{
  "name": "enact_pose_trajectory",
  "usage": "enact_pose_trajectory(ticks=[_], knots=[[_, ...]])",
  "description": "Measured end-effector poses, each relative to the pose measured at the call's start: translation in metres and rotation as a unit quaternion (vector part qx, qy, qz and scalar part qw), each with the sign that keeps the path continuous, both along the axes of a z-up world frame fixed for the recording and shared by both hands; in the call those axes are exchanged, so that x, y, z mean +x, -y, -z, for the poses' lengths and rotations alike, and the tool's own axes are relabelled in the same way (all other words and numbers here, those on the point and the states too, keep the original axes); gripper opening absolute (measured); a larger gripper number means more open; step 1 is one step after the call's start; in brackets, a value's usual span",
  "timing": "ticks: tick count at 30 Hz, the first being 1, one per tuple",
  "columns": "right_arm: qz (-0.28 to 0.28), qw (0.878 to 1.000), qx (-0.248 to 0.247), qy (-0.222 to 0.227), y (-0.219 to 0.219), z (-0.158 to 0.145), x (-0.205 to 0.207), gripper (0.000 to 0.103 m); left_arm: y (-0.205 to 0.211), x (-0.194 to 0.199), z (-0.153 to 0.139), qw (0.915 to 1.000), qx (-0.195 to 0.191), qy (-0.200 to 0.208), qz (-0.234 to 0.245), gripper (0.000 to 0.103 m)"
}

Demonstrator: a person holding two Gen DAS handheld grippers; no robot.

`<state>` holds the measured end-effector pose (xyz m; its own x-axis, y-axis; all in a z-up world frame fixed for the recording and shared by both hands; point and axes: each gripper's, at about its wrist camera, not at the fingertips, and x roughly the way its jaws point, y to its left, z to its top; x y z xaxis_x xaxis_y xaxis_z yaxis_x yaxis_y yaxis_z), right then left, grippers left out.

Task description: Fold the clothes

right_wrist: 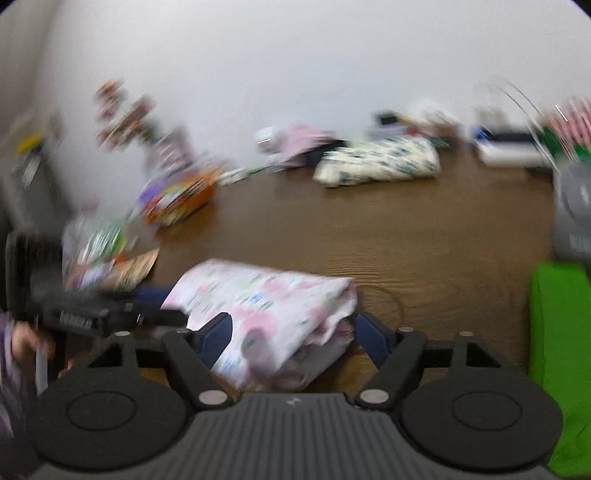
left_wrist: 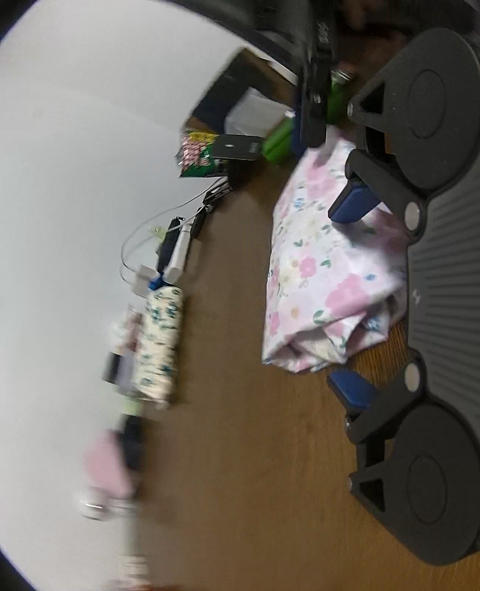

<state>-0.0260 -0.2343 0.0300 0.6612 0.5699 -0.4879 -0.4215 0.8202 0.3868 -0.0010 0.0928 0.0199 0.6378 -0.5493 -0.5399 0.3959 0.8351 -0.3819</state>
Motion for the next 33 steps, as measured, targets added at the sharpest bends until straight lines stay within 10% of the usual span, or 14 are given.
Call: enact_pose_trajectory(ticks=[4, 11, 16, 25, 28, 33], knots=[[0.017, 0.999, 0.022, -0.044, -0.007, 0.016, 0.018, 0.050, -0.002, 0.008, 0.006, 0.9967, -0.060, -0.042, -0.035, 0.077], [-0.001, 0.999, 0.020, -0.037, -0.016, 0.016, 0.011, 0.049, -0.032, -0.005, 0.011, 0.9752, -0.164, -0.073, -0.129, 0.076], [0.002, 0.999, 0.022, -0.044, -0.016, 0.017, 0.014, 0.044, -0.016, 0.005, 0.006, 0.9800, -0.143, -0.078, -0.114, 0.043], [0.012, 0.999, 0.010, -0.035, -0.017, 0.012, 0.008, 0.041, -0.015, -0.017, -0.006, 0.9831, -0.128, -0.050, -0.121, 0.061], [0.007, 0.999, 0.007, -0.039, -0.026, 0.015, 0.012, 0.031, -0.005, -0.012, 0.006, 0.9807, -0.133, -0.074, -0.123, 0.024], [0.014, 0.999, 0.003, -0.035, -0.028, 0.014, 0.009, 0.030, -0.010, -0.022, 0.000, 0.9819, -0.124, -0.064, -0.127, 0.045]])
